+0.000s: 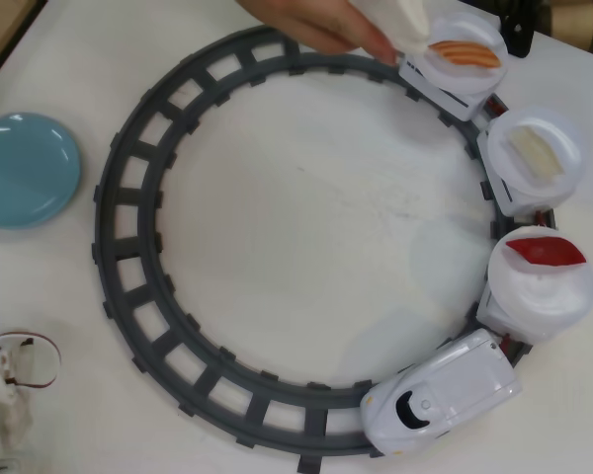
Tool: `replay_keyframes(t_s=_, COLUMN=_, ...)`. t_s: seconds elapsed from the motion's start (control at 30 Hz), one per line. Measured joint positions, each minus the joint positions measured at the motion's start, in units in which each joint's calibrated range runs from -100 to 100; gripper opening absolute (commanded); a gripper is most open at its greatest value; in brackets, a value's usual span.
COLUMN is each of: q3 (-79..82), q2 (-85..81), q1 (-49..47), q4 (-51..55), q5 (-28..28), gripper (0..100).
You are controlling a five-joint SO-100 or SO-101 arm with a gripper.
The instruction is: Pick up the sushi from the Shinkansen and put it on the blue dish
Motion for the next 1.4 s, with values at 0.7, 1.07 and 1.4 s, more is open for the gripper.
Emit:
replay_keyframes(t_s=0.7, q3=0.00, q2=0.00, q1=0.00, q4=0.00, q5=0.00, gripper=3)
replay_keyframes(t_s=1.07, q3=0.00, q2=0.00, q1=0.00, q4=0.00, q5=0.00, gripper=3)
replay_keyframes(t_s=1.4, q3=-2.10, q2=0.00, q1=0.16, q4=0.84, q5=0.52, gripper=3)
